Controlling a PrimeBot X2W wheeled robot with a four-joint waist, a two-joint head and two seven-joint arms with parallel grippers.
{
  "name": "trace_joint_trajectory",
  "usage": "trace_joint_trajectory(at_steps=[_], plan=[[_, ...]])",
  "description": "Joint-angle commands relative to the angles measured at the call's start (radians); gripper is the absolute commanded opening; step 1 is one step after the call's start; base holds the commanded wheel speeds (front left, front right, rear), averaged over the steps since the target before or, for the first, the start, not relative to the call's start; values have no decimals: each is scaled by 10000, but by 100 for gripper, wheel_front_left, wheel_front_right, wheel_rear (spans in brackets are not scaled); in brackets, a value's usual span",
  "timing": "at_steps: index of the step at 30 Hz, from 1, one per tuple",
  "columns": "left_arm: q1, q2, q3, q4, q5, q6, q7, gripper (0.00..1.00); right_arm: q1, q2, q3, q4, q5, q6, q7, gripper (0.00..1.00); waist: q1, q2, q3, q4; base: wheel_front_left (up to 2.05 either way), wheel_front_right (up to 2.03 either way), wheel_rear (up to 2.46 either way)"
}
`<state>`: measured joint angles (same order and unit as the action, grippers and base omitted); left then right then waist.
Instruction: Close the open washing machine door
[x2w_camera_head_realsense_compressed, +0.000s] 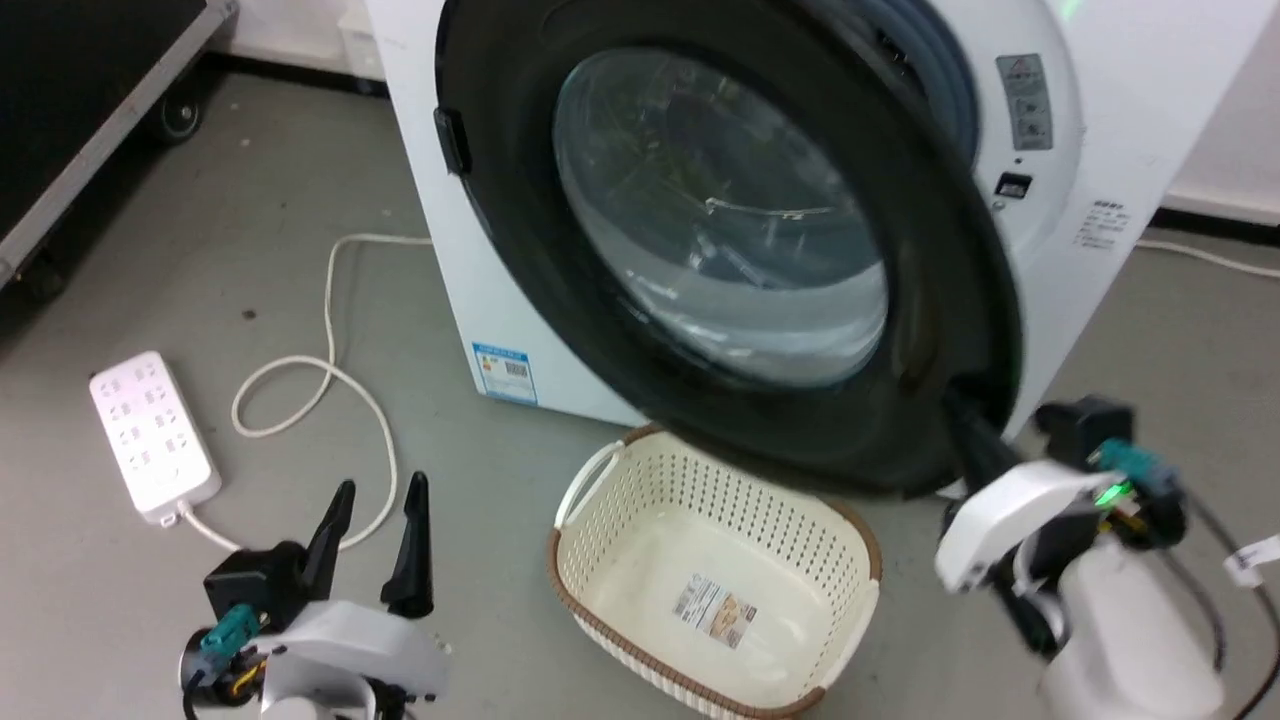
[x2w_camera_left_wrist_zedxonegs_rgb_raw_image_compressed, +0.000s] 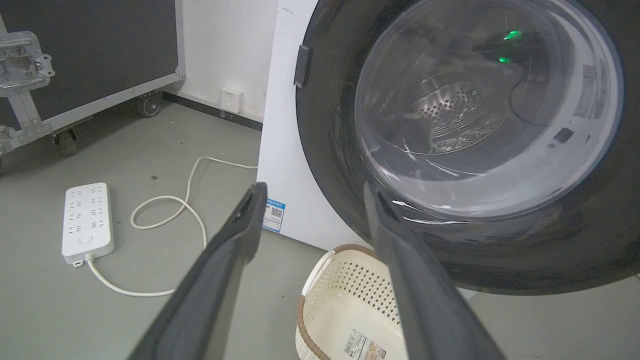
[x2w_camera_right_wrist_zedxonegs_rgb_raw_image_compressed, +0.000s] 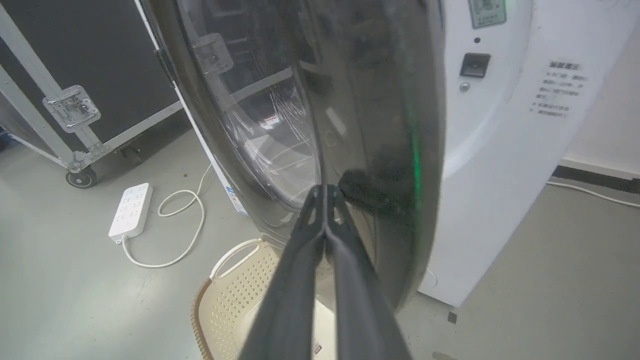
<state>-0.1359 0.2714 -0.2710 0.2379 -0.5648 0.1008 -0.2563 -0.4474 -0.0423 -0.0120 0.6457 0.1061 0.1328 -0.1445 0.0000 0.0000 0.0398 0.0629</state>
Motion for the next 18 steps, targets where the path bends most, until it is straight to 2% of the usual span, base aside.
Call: trace_joint_trajectory(at_steps=[1, 18], plan=[[-213, -33, 31, -44, 35, -67, -53, 100, -352, -79, -236, 67, -140, -21, -94, 0, 0, 0, 162, 84, 0, 0, 0], [-1772, -389, 137, -984, 626, -342, -54, 100, -4249, -740, -3958, 1092, -1834, -21, -438, 0, 0, 0, 2468, 761, 0, 0, 0]])
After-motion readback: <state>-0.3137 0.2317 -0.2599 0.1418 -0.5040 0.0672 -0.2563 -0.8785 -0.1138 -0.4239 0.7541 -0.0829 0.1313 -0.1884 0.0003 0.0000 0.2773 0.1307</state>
